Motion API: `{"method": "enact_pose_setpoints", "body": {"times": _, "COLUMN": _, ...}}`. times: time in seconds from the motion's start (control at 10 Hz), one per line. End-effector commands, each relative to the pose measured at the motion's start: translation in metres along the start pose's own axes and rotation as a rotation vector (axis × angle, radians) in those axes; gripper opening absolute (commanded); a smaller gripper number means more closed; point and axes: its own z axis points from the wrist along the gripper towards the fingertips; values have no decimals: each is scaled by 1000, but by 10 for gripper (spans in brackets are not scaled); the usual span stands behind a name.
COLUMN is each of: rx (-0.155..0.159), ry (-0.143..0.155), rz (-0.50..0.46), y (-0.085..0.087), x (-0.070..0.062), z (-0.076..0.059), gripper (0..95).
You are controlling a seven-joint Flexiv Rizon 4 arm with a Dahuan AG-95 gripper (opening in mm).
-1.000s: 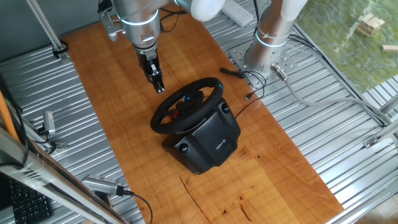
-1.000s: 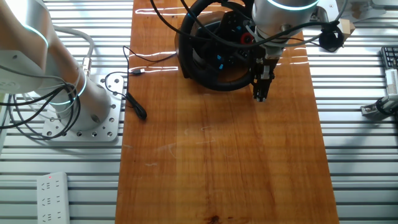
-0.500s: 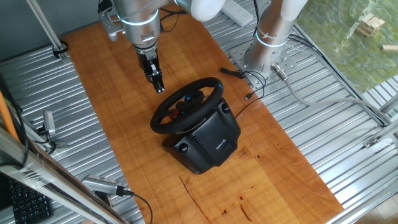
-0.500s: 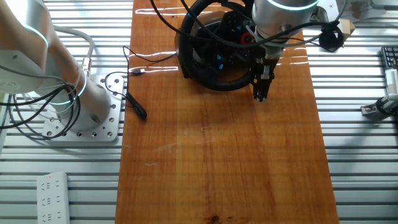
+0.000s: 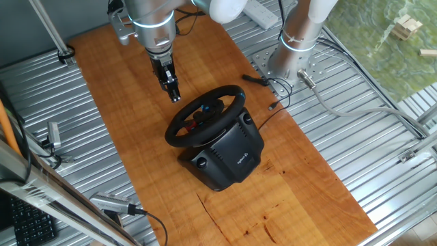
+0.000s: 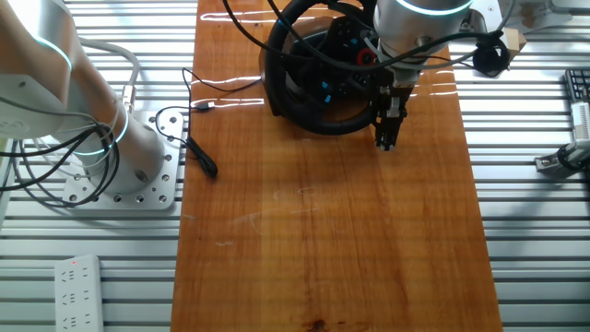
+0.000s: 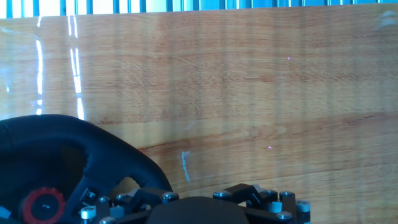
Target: Rotate the steering wheel 90 degrees clockwise
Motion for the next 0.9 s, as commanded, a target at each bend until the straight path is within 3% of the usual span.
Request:
{"method": "enact_pose_setpoints", "body": {"times": 0.1, "rx": -34, "ry": 26, "rz": -221, "y": 0, "x": 0, "z": 0, "gripper": 0}}
{"method": "enact_pose_setpoints", "body": {"times": 0.9, "rx": -25, "ry": 39, "rz": -218, "y": 3, "x": -2, "z": -6, "gripper": 0}}
